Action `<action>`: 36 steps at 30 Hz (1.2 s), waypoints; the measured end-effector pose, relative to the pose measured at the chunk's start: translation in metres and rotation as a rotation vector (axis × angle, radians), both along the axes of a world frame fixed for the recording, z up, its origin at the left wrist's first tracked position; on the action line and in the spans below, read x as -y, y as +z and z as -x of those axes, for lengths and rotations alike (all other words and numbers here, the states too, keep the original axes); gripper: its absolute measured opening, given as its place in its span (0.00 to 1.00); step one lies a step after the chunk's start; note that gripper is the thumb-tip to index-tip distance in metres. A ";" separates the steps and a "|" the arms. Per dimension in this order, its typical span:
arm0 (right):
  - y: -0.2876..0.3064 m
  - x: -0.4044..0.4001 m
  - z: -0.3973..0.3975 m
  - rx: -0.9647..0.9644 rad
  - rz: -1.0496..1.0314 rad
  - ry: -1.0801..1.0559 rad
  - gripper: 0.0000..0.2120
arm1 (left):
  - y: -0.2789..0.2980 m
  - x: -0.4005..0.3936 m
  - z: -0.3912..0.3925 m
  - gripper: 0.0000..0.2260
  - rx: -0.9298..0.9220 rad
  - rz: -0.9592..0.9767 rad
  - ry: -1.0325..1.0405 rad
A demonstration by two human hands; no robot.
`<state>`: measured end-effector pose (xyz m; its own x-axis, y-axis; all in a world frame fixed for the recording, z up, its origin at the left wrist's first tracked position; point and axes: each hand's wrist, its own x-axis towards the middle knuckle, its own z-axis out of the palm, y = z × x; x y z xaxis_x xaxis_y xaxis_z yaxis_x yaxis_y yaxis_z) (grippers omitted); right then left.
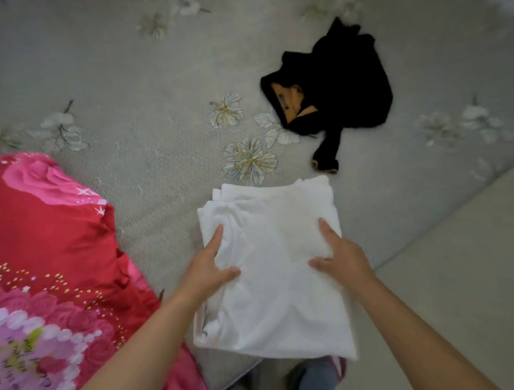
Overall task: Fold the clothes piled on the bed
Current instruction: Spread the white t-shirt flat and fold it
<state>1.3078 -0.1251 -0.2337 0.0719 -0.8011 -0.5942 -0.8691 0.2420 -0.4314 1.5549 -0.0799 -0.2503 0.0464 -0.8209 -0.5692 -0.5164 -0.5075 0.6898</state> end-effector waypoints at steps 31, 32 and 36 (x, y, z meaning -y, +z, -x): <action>0.382 0.081 0.707 -0.454 0.914 -0.686 0.45 | 0.378 0.301 0.767 0.46 -0.107 0.868 -0.812; 0.388 0.092 0.726 -0.463 0.913 -0.691 0.45 | 0.385 0.315 0.789 0.46 -0.109 0.871 -0.821; 0.414 0.132 0.803 -0.461 0.951 -0.739 0.45 | 0.412 0.363 0.874 0.46 -0.149 0.912 -0.853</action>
<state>0.5047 -0.2572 0.1807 -0.6256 -0.6829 0.3773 -0.7755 0.4915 -0.3963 0.6809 -0.4430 0.1616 -0.7077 -0.6546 0.2659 -0.3316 0.6400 0.6931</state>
